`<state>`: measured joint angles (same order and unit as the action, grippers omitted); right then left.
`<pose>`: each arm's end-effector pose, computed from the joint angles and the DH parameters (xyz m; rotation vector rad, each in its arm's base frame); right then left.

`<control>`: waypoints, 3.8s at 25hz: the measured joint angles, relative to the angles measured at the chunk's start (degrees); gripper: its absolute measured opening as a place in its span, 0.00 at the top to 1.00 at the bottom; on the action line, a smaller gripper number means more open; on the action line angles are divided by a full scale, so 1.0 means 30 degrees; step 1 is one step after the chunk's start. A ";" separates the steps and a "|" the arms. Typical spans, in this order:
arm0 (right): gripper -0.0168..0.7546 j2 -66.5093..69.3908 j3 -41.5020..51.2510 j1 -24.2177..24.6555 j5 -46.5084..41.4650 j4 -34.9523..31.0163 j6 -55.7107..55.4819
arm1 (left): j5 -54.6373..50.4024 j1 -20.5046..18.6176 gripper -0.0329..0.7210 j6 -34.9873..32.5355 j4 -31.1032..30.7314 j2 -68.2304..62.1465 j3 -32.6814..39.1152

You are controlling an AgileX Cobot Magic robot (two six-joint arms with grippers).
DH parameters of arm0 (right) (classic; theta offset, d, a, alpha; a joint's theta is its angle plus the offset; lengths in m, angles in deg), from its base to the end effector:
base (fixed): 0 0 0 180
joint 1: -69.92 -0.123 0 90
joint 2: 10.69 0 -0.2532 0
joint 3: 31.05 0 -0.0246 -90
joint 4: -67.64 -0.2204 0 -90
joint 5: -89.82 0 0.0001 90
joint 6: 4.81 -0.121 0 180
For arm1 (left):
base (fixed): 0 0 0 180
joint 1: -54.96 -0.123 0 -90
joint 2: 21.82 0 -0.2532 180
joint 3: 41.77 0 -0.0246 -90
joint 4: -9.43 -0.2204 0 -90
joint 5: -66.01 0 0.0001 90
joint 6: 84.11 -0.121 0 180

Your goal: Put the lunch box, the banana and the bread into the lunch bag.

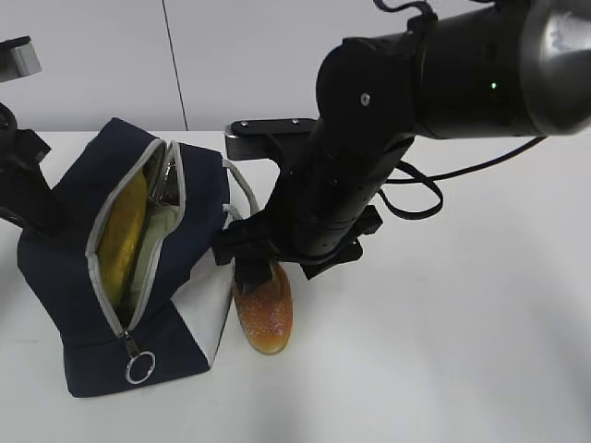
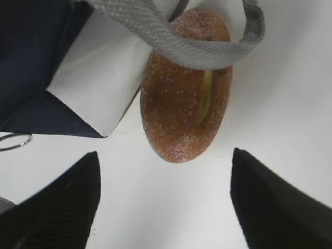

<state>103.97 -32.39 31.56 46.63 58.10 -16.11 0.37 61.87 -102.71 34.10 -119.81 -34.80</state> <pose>0.2788 0.2381 0.1785 -0.5207 2.7489 0.4209 0.2692 -0.0790 0.2309 0.4282 2.8538 -0.5675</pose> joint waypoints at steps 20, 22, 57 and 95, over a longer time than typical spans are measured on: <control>0.13 0.0811 0.0175 0.0000 0.3347 0.0074 -0.1413 | 0.0344 0.0000 0.93 0.0000 -0.0044 0.0000 0.0000; 0.13 0.1355 0.0175 0.0000 0.3347 -0.0028 -0.1536 | 0.0344 0.0000 0.93 0.0000 -0.0044 0.0000 0.0000; 0.29 0.3957 0.0074 0.0109 0.3981 0.1147 -0.1876 | 0.0344 0.0000 0.93 0.0000 -0.0044 0.0000 0.0000; 0.55 0.0104 -0.7069 0.0069 -0.3470 0.1563 -0.3765 | 0.0344 0.0000 0.92 0.0000 0.0021 0.0000 0.0000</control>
<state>104.28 -53.60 31.77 36.22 62.79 -27.41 1.40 61.87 -102.71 34.17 -119.81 -34.80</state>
